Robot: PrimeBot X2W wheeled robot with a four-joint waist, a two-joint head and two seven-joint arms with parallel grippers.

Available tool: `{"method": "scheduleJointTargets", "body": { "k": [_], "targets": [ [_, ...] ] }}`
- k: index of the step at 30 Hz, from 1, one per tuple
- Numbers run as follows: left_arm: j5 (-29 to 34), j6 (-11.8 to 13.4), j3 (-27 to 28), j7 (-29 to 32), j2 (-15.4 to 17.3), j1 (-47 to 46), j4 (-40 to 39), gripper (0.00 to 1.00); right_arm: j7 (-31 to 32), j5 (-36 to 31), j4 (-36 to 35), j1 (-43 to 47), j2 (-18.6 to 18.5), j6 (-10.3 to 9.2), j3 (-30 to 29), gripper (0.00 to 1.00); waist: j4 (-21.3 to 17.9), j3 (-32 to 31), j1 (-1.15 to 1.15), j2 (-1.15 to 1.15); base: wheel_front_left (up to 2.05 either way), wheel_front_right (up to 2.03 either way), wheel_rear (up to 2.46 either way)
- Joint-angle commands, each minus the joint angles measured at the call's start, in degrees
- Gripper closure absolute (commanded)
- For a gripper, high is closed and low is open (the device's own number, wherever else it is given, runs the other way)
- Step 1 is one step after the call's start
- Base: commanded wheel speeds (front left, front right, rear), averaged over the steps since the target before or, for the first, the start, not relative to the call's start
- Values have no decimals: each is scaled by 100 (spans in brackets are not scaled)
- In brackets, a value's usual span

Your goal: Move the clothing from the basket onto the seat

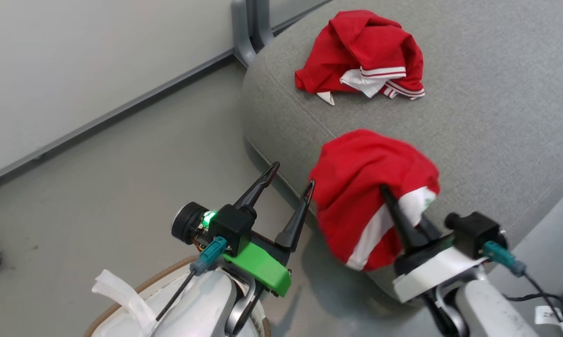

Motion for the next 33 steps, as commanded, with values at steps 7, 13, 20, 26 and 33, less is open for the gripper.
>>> {"method": "scheduleJointTargets", "body": {
  "k": [7, 13, 20, 26, 33],
  "targets": [
    [-108, -19, -185, -2, 227, -249, 154, 0, -12, -361, -206, -629, -473, -6, -1004, 100, -161, 516, 0, -1, 0, 0, 0],
    [-33, -20, -139, -2, 424, -324, 153, 0, -12, -538, 83, -1615, -1035, -7, -1518, 100, -150, 910, 0, -1, 0, 0, 0],
    [112, -20, -92, -3, 629, -483, 89, 0, -12, -806, 883, -3012, -1417, -7, -1924, 100, 65, 1486, 0, -1, 0, 0, 0],
    [181, -20, -253, -2, 703, -807, 59, 0, -11, -1388, 1731, -3920, -1466, -7, -2588, 100, 499, 1997, 0, -1, 0, 0, 0],
    [220, -19, -352, -2, 766, -1142, -30, 0, -12, -1713, 2515, -4606, -1413, -7, -2943, 100, 967, 2521, 0, -1, 0, 0, 0]
  ]
}}
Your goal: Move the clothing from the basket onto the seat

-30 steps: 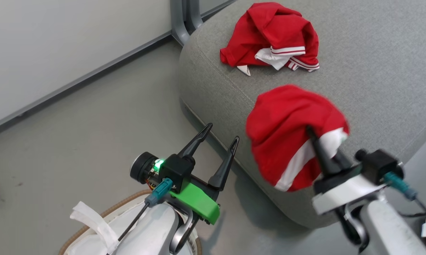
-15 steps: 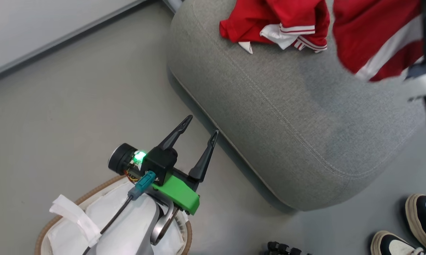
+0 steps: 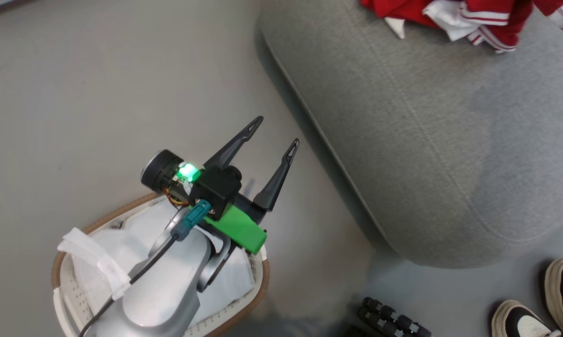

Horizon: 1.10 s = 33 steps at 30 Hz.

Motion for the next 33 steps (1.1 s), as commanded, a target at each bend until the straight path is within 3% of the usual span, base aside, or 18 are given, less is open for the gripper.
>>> {"method": "scheduleJointTargets", "body": {
  "k": [1, 7, 8, 10, 11, 21, 33],
  "targets": [
    [66, -20, 16, -2, 58, -140, -20, 0, -11, -59, 89, -86, 80, -8, 0, 100, 470, 481, -1, 0, 0, 0, 0],
    [72, -20, 26, -3, 50, -287, -61, 0, -11, -180, 657, 38, 314, -8, -101, 100, 695, 660, -1, 0, 0, 0, 0],
    [75, -20, 33, -2, 39, -299, -66, 0, -11, -175, 756, 75, 342, -8, -149, 91, 723, 674, -1, 0, 0, 0, 0],
    [86, -19, 55, -2, 44, -322, -59, 0, -12, -99, 903, 125, 420, -8, -320, 57, 755, 701, -1, 0, 0, 0, 0],
    [89, -20, 65, -2, 40, -328, -58, 0, -11, -100, 963, 182, 461, -8, -393, 0, 767, 704, -1, 0, 0, 0, 0],
    [42, -20, 243, -2, -20, 9, 7, 0, -11, -43, 639, 1079, 772, -8, -726, 0, 621, 200, -1, 0, 0, 0, 0],
    [80, -19, 836, -3, -286, 644, 27, 0, -12, 80, -268, 2589, 1053, -8, -280, 0, 614, -840, -1, 0, 0, 0, 0]
  ]
}}
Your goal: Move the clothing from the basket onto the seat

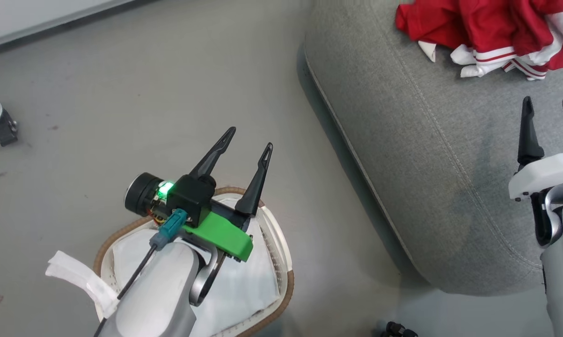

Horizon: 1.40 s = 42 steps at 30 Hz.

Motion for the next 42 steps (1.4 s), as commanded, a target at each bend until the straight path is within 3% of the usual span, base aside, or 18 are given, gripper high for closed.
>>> {"method": "scheduleJointTargets", "body": {
  "k": [1, 10, 18, 29, 42],
  "targets": [
    [67, -19, 90, -3, -40, 152, -30, 0, -12, 59, -146, 140, -24, -8, 76, 0, 38, -439, 0, 0, 0, 0, 0],
    [264, -10, 880, -3, -223, 638, -119, 0, -11, 423, -1142, 627, 420, -7, 714, 0, 533, -917, 0, 0, 0, 0, 0],
    [546, 204, 1742, -3, -372, 1119, -292, 0, -11, 590, -1688, 852, 679, -8, 1236, 0, 1029, -1253, 0, 0, 0, 0, 0],
    [815, 497, 2545, -3, -442, 1636, -224, 0, -12, 660, -1484, 1314, 767, -8, 1549, 0, 1520, -1610, 0, 0, 0, 0, 0],
    [547, 508, 2915, -3, -449, 2448, -143, 0, -11, 799, -1098, 2095, 769, -8, 1556, 0, 1574, -2206, 0, 0, 0, 0, 0]
  ]
}}
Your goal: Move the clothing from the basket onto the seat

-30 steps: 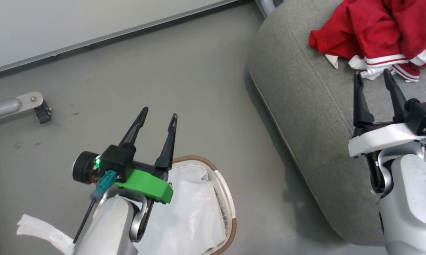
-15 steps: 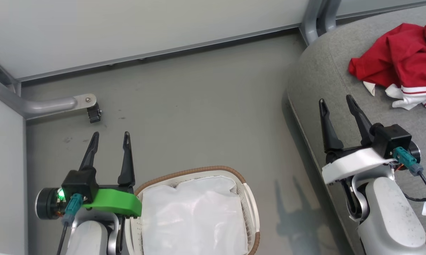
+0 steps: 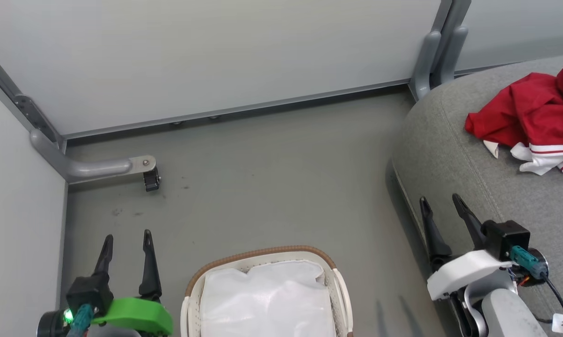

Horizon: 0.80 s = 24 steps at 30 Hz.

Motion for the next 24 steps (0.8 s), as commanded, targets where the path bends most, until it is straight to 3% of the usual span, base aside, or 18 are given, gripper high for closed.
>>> {"method": "scheduleJointTargets", "body": {
  "k": [1, 6, 7, 10, 24],
  "targets": [
    [-74, -50, 18, -2, 1, 173, -21, 0, -10, 31, 40, 156, -25, -8, -29, 0, 12, -176, 0, 0, 0, 0, 0],
    [-395, -206, 21, -2, 3, 389, -64, 0, -10, 18, 85, 377, -25, -8, -7, 0, 16, -299, 0, 0, 0, 0, 0],
    [-416, -195, 6, 1, -4, 315, -48, 100, 1, 25, 104, 332, -1, 0, -11, 100, 11, -266, 0, 0, 0, 0, 0],
    [-421, -195, -5, 6, -21, 344, 114, 100, 7, 31, 248, 416, 34, 0, -11, 100, 13, -271, 0, 0, 0, 0, 0],
    [-1904, -260, 152, 423, -16, 191, 51, 100, 422, 1555, 68, 425, 24, -1, -169, 100, 45, -302, 0, 0, 0, 0, 0]
  ]
}}
